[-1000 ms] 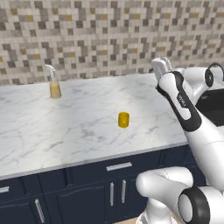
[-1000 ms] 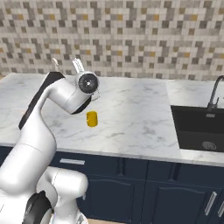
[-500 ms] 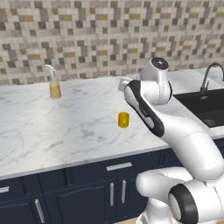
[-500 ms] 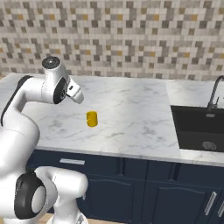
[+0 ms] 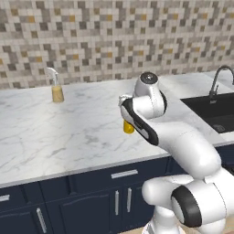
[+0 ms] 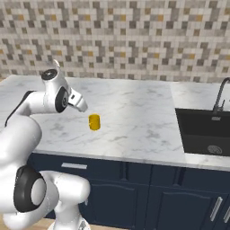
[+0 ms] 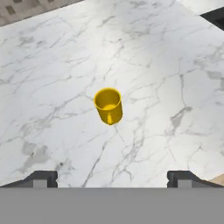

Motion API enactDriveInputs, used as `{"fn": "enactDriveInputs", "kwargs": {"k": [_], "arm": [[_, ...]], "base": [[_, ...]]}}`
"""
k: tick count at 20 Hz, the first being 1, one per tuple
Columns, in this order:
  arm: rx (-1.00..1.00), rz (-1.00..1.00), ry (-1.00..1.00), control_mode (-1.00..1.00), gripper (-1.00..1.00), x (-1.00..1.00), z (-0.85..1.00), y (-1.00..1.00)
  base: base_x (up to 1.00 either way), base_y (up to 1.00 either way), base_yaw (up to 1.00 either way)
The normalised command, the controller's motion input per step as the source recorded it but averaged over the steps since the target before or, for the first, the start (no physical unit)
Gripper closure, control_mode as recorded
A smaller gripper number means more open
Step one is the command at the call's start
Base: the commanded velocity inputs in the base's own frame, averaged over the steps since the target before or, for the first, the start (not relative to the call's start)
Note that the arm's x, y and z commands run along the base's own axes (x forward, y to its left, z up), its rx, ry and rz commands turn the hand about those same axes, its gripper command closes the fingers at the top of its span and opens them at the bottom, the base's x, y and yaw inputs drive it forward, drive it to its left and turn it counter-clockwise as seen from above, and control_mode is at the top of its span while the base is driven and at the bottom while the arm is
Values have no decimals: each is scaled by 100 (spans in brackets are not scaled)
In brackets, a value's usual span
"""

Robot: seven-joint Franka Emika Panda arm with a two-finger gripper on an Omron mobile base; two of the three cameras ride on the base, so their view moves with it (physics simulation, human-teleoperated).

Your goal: Move the mug from next to the sink to the open cabinet. Then, move the bowl with the pear to the fridge to clear the area for faucet cleaning.

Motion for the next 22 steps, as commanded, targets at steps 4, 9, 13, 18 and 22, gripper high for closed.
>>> {"fn": "enactDriveInputs", "kwargs": {"k": [4,9,13,18,22], "arm": [[5,-3,3,-100,-100,51,-40,0],[0,0,14,-100,-100,0,-75,0],[0,0,2,-100,-100,12,-40,0],[-1,0,-3,-100,-100,35,-32,0],[-5,0,-1,-100,-100,31,-42,-5]], "base": [[0,0,0],[0,0,0],[0,0,0],[0,0,0],[0,0,0]]}}
